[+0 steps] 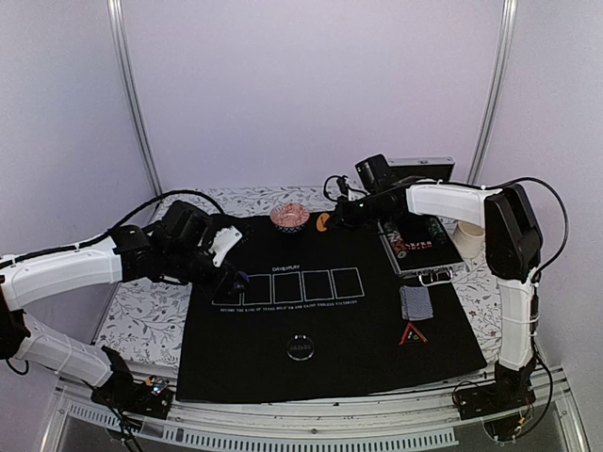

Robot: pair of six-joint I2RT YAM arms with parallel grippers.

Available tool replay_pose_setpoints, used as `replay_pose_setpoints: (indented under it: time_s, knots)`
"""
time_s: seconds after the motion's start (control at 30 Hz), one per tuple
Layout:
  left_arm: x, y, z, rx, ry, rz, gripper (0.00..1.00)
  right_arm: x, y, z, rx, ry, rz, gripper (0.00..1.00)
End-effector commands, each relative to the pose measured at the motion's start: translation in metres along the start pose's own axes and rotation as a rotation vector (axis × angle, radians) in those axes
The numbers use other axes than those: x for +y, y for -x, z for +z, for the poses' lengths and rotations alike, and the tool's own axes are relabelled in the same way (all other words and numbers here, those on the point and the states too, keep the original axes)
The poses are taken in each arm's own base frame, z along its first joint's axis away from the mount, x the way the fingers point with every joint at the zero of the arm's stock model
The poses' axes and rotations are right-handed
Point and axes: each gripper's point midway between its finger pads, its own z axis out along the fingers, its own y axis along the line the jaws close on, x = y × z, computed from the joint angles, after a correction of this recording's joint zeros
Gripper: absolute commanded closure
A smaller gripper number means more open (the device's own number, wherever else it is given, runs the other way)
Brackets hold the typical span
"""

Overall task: Distribute texas hold em gaming equipment
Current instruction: Place the small blind button on the poker table mat.

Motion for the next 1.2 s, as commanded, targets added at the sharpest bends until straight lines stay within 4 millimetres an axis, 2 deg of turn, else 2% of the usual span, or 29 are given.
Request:
replay_pose_setpoints:
  time_s: [0.0,0.23,0.63,0.97,1.17]
  knots:
    - [0.004,0.001,0.001,-0.013,-0.004,-0.009,0.61,0.001,0.006,0.011,-0.001,0.039,0.016,0.98]
    - [0.005,0.001,0.001,-0.015,-0.007,-0.014,0.61,0.002,0.003,0.011,0.012,0.043,0.024,0.98]
    - [0.021,-0.002,0.014,0.016,0.013,-0.053,0.62,0.009,-0.002,-0.015,0.005,0.034,-0.029,0.98]
    - [0.025,-0.006,0.023,0.037,0.009,-0.068,0.63,0.016,-0.022,-0.054,-0.019,0.014,-0.050,0.98]
    - [0.035,-0.019,0.031,0.084,0.060,-0.083,0.62,0.014,-0.044,-0.074,-0.041,-0.006,-0.042,0.98]
